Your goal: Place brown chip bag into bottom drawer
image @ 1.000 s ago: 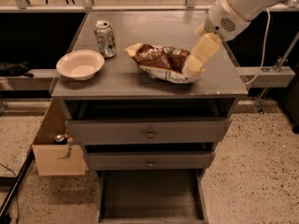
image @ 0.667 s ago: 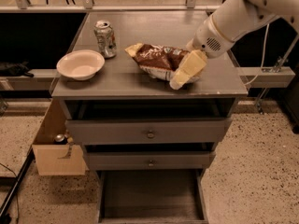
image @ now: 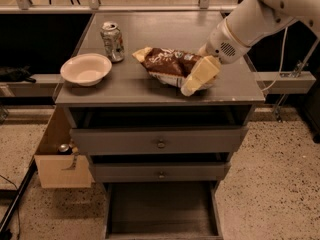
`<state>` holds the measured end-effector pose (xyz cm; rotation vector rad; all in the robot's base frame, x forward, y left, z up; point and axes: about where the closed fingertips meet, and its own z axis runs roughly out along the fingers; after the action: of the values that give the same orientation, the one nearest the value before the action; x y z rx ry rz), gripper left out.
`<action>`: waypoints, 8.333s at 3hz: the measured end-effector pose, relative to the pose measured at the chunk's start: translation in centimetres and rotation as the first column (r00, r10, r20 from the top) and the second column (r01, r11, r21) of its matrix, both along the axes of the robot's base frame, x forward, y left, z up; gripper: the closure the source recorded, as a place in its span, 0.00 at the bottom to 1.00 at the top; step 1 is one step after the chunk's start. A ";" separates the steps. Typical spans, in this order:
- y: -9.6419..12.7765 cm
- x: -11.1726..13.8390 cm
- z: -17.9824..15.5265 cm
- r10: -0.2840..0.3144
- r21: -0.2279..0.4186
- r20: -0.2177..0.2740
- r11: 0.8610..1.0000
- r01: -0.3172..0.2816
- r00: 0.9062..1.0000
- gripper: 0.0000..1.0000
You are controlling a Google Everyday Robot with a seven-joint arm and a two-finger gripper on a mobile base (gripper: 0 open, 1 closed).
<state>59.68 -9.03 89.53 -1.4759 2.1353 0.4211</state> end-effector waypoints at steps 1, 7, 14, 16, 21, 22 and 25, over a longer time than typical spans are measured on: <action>0.0 0.0 0.0 0.000 0.000 0.000 1.000 0.000 1.000 0.36; -5.8 -1.1 5.8 -0.070 -0.013 0.061 0.997 0.071 0.996 1.00; -7.3 -18.4 2.5 -0.035 0.114 -0.041 0.993 0.040 0.999 1.00; -3.9 -12.7 -2.2 -0.221 0.353 -0.078 0.906 0.235 0.972 1.00; -0.9 -14.2 -15.3 -0.371 0.434 -0.271 0.777 0.456 0.889 1.00; 0.1 -14.9 -22.9 -0.400 0.375 -0.342 0.771 0.514 0.850 1.00; 2.7 -12.8 -30.6 -0.411 0.321 -0.377 0.783 0.533 0.830 1.00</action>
Offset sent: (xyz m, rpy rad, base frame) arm 0.0000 0.0000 0.0000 0.0000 0.0000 0.0000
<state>46.91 -6.32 58.91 -0.6237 2.3481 0.8728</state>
